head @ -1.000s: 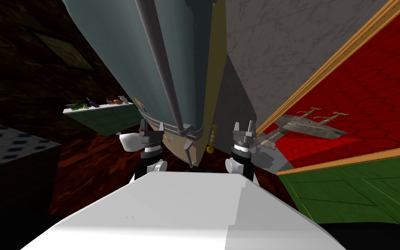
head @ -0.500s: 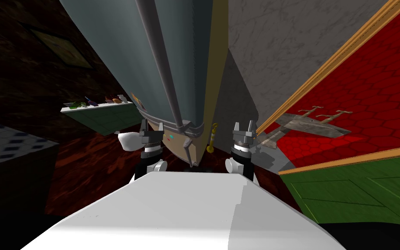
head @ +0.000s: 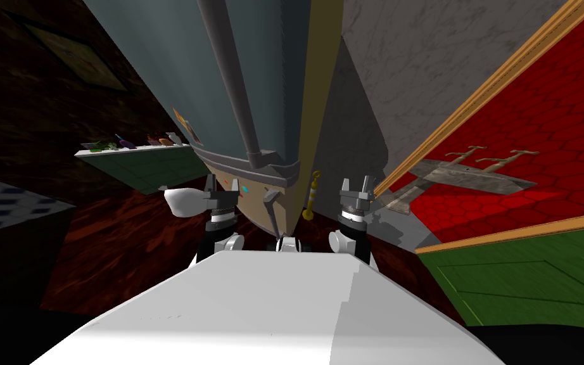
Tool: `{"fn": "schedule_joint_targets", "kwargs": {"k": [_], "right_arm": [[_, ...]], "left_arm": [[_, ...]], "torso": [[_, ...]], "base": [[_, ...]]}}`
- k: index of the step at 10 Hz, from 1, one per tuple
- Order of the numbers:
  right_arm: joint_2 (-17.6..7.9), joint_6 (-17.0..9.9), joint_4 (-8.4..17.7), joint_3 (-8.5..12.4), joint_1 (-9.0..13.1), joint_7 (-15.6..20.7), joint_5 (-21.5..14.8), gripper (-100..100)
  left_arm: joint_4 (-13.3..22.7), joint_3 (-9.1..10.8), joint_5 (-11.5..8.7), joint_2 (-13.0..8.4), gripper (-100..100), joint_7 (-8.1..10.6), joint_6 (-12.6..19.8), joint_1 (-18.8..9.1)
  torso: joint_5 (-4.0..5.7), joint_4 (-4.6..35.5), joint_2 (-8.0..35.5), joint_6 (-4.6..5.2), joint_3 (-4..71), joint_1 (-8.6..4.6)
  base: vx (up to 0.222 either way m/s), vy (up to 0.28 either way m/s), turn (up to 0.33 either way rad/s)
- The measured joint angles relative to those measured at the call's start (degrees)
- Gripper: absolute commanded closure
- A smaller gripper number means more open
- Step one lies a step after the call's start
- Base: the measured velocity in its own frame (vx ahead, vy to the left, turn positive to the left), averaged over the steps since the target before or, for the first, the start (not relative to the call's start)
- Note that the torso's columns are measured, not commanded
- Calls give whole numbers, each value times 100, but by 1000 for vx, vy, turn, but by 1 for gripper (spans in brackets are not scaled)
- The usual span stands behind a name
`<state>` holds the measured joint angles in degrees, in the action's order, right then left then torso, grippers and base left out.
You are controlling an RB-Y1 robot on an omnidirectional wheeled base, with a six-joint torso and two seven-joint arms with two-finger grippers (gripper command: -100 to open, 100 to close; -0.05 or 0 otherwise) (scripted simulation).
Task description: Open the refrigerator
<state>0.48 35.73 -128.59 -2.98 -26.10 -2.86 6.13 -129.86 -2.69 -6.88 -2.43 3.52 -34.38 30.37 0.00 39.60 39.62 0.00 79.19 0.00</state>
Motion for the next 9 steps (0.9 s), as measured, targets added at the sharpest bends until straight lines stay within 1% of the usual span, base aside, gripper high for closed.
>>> {"fn": "schedule_joint_targets", "kwargs": {"k": [1,2,3,4,6,8,9], "right_arm": [[0,-1,2,0,0,0,0,0],[0,-1,3,0,0,0,0,0],[0,-1,3,0,0,0,0,0],[1,-1,3,-1,0,0,0,0],[1,-1,3,-1,0,0,0,0],[1,-1,3,-1,0,0,0,0],[0,-1,3,0,-1,0,0,0]], "left_arm": [[85,35,-39,-137,-100,45,45,-102],[162,76,-84,-262,-100,105,155,-252],[209,89,-121,-352,-100,158,286,-377],[301,101,-160,-422,-100,207,437,-568],[521,183,-299,-599,-100,386,732,-900],[631,185,-363,-650,-100,475,949,-1137],[659,229,-411,-701,-100,531,1046,-1242]], "torso": [[0,190,199,1,391,-2],[1,248,257,0,500,-5],[1,264,270,0,526,-4],[1,268,272,0,533,-3],[0,269,269,0,537,-2],[0,267,261,0,542,0],[-1,267,260,0,542,4]], "base": [[-47,-28,16],[-58,-27,13],[-68,-32,16],[-66,-33,14],[-66,-40,11],[-43,-32,10],[-37,-28,16]]}}
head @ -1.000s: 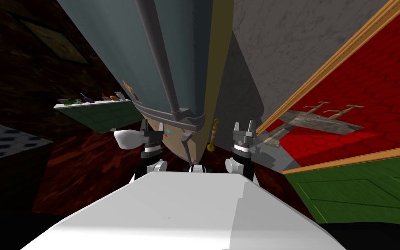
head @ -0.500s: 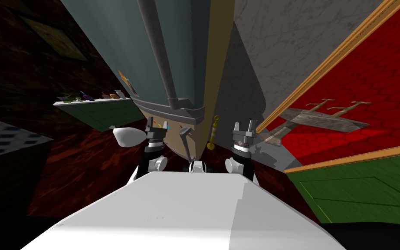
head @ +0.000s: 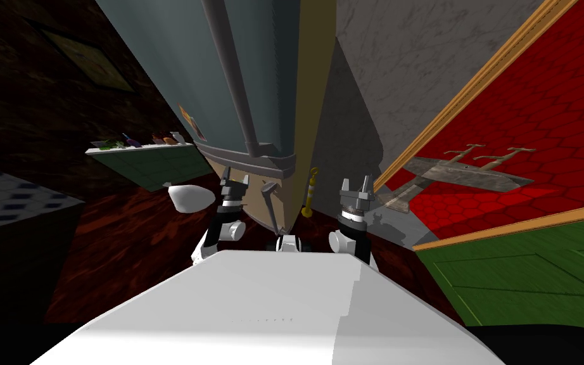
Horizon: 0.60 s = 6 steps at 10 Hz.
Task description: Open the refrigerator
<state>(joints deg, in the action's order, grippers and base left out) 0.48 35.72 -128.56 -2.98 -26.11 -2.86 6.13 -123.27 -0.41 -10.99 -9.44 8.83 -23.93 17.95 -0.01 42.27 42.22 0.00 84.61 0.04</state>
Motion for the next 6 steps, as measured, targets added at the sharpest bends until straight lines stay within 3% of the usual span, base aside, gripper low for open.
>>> {"fn": "schedule_joint_targets", "kwargs": {"k": [6], "right_arm": [[0,0,0,0,0,0,0,0]], "left_arm": [[459,159,-292,-197,-100,361,720,-921]], "torso": [[1,2,7,0,-5,-5]], "base": [[-49,-28,11]]}}
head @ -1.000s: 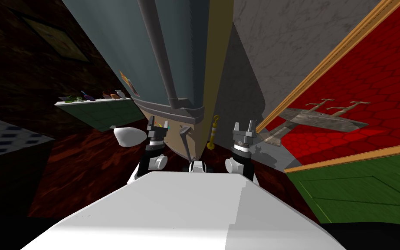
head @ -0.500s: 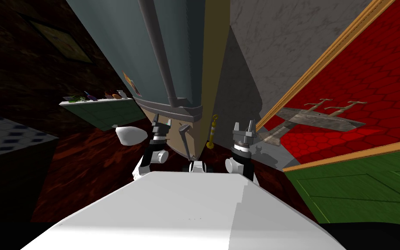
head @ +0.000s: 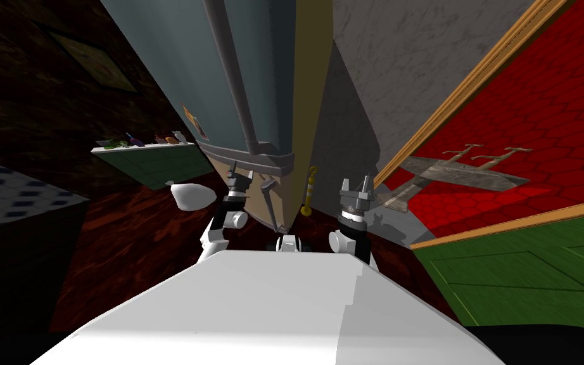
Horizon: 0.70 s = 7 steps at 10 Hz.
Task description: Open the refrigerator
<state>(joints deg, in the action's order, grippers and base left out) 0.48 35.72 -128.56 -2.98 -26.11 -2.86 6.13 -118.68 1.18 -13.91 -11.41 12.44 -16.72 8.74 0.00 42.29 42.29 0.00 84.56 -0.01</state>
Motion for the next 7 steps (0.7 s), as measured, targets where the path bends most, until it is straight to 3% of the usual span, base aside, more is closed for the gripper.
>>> {"fn": "schedule_joint_targets", "kwargs": {"k": [7], "right_arm": [[0,0,0,0,0,0,0,0]], "left_arm": [[613,194,-383,-232,-100,463,932,-1082]], "torso": [[21,10,-29,28,25,-32]], "base": [[-63,-26,18]]}}
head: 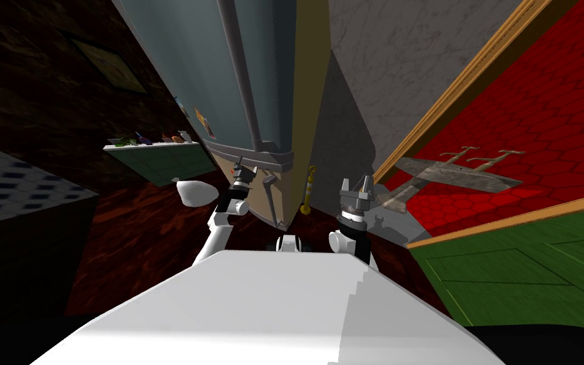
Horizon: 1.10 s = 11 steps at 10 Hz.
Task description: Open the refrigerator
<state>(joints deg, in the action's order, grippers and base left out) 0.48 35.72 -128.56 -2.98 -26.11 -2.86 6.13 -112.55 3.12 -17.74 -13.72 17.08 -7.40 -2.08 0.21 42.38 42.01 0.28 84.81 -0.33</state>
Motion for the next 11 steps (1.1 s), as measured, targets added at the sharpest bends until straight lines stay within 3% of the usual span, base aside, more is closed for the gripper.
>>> {"fn": "schedule_joint_targets", "kwargs": {"k": [4,11], "right_arm": [[0,0,0,0,0,0,0,0],[0,0,0,0,-1,0,0,0]], "left_arm": [[351,110,-178,-78,-100,236,520,-608],[761,231,-357,-149,-100,498,1134,-1373]], "torso": [[17,10,-5,27,4,-35],[32,23,-5,45,5,-59]], "base": [[-57,-27,19],[-38,-14,13]]}}
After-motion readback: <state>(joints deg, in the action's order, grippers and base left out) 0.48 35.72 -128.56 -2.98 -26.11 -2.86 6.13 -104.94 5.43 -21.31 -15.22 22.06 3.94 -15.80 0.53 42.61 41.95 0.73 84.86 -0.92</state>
